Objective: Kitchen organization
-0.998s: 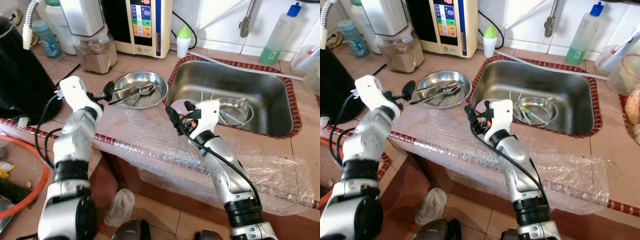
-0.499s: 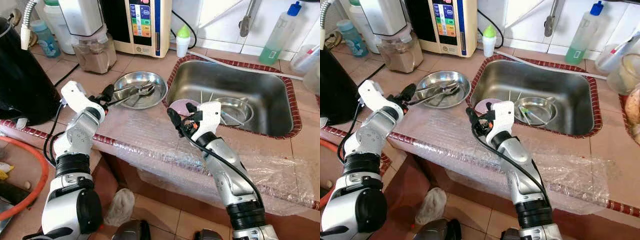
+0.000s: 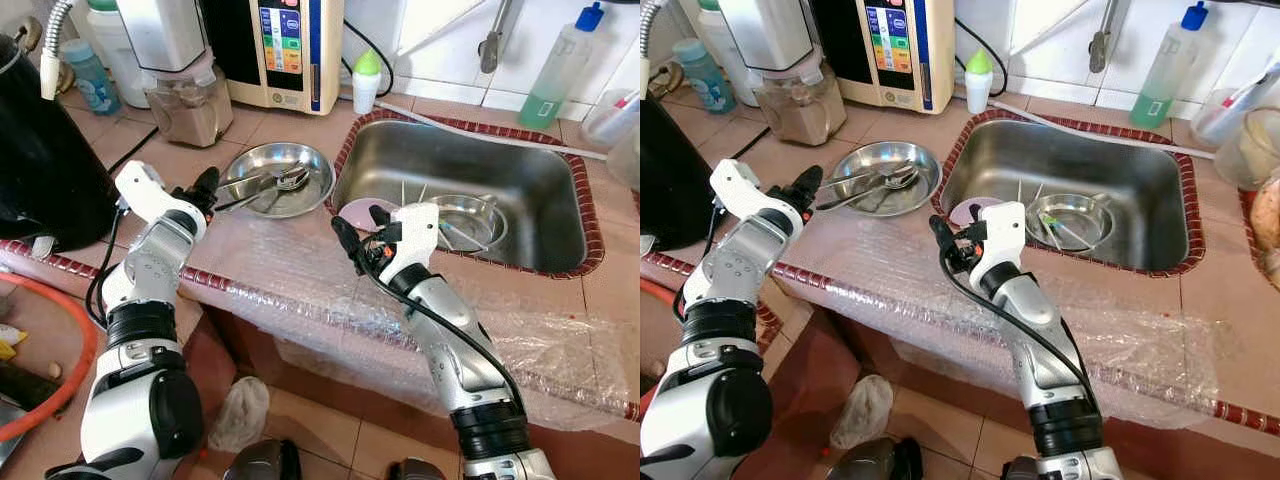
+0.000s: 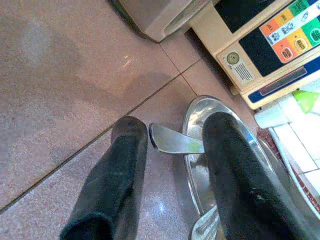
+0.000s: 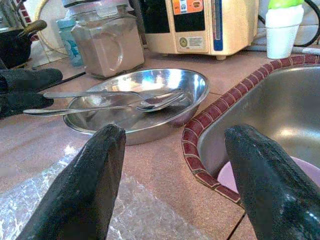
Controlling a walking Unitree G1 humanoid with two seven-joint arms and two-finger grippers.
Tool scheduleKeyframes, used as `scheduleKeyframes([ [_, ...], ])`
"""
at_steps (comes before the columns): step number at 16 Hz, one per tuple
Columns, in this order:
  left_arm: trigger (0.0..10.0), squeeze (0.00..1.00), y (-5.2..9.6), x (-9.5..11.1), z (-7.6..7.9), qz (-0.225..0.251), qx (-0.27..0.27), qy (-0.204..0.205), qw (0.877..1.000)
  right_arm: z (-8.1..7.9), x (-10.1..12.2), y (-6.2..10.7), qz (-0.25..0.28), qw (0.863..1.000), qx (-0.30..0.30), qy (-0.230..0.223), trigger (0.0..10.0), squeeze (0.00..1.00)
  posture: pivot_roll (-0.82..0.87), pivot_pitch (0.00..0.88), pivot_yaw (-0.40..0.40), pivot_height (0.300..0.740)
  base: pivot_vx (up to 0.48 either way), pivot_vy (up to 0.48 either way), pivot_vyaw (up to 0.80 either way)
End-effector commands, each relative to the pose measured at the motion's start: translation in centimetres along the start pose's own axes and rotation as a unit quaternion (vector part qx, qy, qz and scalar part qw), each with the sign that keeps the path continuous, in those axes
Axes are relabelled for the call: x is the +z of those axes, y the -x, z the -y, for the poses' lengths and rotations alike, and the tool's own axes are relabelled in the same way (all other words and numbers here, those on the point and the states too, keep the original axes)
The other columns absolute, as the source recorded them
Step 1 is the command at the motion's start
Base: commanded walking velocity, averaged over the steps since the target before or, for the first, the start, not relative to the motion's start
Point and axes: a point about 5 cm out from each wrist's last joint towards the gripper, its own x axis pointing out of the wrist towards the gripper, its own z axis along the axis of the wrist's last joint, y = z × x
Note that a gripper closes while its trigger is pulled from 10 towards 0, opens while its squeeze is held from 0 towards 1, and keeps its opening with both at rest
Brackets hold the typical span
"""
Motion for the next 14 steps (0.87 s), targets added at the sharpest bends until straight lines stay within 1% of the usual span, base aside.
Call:
scheduleKeyframes([
  [1,0.0,0.0,-0.2,0.6,0.2,0.001,0.0,0.003,1.0,-0.6,0.1,-0.2,-0.005,1.0,0.023,-0.006,10.0,0.0,-0.03,0.04,0.075,0.74,0.0,0.0,0.0],
  [3,0.0,0.0,-0.2,0.7,0.2,0.0,0.0,0.005,1.0,-1.1,-0.1,-0.2,-0.015,0.998,0.058,-0.014,10.0,0.0,-0.03,0.039,0.075,0.74,0.0,0.0,0.0],
  [5,0.0,0.0,-0.3,0.7,0.2,0.0,-0.001,0.008,1.0,-1.1,-0.2,-0.1,-0.022,0.997,0.071,-0.011,10.0,0.0,-0.03,0.037,0.075,0.74,0.0,0.0,0.0],
  [12,0.0,0.0,-0.5,1.4,0.5,0.01,-0.009,0.019,1.0,-1.1,-0.4,-0.4,-0.029,0.996,0.078,-0.007,10.0,0.0,-0.02,0.027,0.073,0.74,0.0,0.0,0.0],
  [14,0.0,0.0,-0.3,1.7,0.9,0.02,-0.019,0.011,1.0,-1.1,-0.5,-0.4,-0.03,0.996,0.081,-0.009,10.0,0.0,-0.02,0.028,0.07,0.74,0.0,0.0,0.0],
])
